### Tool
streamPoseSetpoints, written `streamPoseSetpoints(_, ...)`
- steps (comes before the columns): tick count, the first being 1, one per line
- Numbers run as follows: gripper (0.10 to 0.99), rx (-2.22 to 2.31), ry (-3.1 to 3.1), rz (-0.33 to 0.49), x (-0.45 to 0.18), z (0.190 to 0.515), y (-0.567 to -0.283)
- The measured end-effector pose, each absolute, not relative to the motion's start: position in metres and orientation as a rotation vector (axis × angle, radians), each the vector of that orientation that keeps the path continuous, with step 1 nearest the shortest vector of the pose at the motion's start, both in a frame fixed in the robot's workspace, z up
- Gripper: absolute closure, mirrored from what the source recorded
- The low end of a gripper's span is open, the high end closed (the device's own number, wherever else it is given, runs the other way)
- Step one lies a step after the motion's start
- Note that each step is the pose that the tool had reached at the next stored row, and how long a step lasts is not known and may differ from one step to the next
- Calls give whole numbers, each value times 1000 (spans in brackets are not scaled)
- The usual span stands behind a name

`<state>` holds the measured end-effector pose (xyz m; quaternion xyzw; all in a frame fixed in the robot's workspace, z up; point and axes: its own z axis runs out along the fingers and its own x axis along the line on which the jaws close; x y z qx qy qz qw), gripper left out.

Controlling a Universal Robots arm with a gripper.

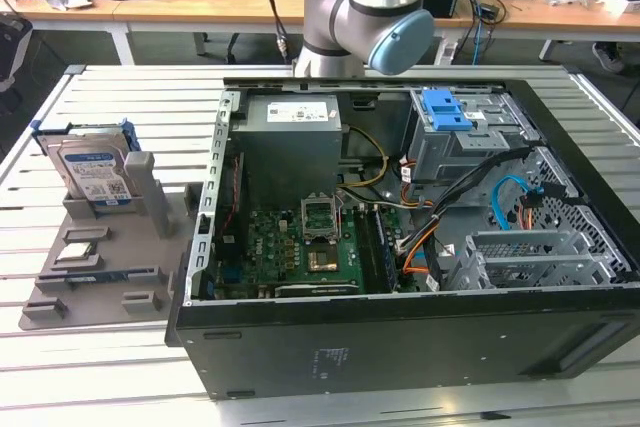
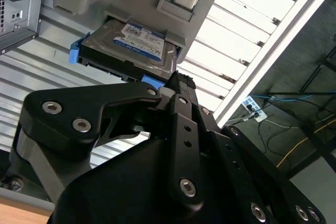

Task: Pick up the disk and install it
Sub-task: 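Reach for the disk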

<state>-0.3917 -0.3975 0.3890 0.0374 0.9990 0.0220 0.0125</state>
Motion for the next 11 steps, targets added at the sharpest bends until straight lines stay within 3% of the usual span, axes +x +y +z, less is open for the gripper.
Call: streamPoseSetpoints(11, 980, 117, 3114, 69, -392, 389, -397)
